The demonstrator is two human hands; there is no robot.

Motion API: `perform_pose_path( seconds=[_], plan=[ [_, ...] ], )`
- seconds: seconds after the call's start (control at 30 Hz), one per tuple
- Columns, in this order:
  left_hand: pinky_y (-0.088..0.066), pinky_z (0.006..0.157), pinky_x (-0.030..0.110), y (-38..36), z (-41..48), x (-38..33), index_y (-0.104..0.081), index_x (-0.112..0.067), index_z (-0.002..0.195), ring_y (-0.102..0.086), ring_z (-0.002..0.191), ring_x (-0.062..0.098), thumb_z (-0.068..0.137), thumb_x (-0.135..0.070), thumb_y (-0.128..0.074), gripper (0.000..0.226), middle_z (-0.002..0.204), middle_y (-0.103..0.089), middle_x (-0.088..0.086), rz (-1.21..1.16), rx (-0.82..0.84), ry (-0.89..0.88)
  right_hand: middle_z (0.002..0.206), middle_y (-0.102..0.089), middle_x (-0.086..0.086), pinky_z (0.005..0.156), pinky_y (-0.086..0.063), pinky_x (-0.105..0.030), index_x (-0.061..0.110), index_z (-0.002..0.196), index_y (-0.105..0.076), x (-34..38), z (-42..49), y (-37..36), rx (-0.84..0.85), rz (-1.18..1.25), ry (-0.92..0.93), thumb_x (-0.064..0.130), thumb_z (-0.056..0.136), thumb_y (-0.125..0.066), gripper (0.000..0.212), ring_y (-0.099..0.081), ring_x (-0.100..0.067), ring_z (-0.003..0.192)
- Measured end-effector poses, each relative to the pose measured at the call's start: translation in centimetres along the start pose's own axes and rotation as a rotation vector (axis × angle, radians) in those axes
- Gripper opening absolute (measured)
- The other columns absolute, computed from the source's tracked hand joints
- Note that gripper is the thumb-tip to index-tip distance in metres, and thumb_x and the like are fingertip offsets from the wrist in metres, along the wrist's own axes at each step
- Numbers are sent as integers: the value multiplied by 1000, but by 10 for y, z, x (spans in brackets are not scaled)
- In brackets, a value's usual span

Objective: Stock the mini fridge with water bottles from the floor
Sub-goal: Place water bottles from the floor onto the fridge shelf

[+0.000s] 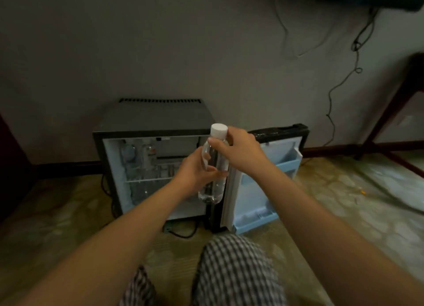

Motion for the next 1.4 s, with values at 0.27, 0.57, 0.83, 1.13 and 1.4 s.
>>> perform_pose_path(
  seconds=[0.27, 0.57, 0.83, 1.13, 1.4],
  plan=[
    [-52, 93, 46, 56, 22, 66, -44, -24, 128, -65, 103, 23, 65, -29, -81, 73, 114, -64, 6, -23, -4, 118, 118, -63, -9, 84, -45, -34, 13, 120, -53, 17, 44, -85, 68, 108, -59, 47, 92, -48, 44, -59, -29, 110],
    [-49, 95, 38, 89, 63, 145, -42, -20, 129, -58, 110, 21, 80, -30, -70, 58, 120, -59, 4, 187, -17, 292, 116, -65, -8, 91, -50, -43, 16, 122, -47, 5, 87, -180, 68, 105, -101, 48, 92, -46, 43, -60, -28, 109],
    [-51, 93, 41, 93, 80, 184, -50, -19, 123, -62, 104, 22, 84, -33, -65, 44, 116, -65, 7, 260, -44, 334, 122, -62, -7, 90, -43, -39, 17, 125, -45, -11, 107, -221, 111, 42, -125, 45, 94, -44, 41, -57, -28, 115],
    [-47, 99, 39, 98, 100, 211, -50, -26, 123, -59, 112, 18, 93, -29, -52, 30, 119, -64, 3, 218, -33, 352, 124, -62, -4, 94, -48, -41, 19, 128, -45, -22, 135, -248, 128, 27, -74, 37, 94, -48, 38, -58, -26, 116],
    [-45, 101, 41, 104, 122, 232, -47, -26, 126, -57, 114, 18, 95, -31, -48, 31, 123, -61, 3, 159, -108, 389, 115, -65, -4, 89, -52, -35, 16, 118, -52, -33, 161, -272, 93, 145, -111, 30, 93, -52, 28, -62, -19, 108]
  ],
)
Point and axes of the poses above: each hand's wrist, its own z-axis towards the middle knuckle, its own y-axis out of the back of the hand, x = y × z, the point moved 6 cm from there along z, towards the middle knuckle
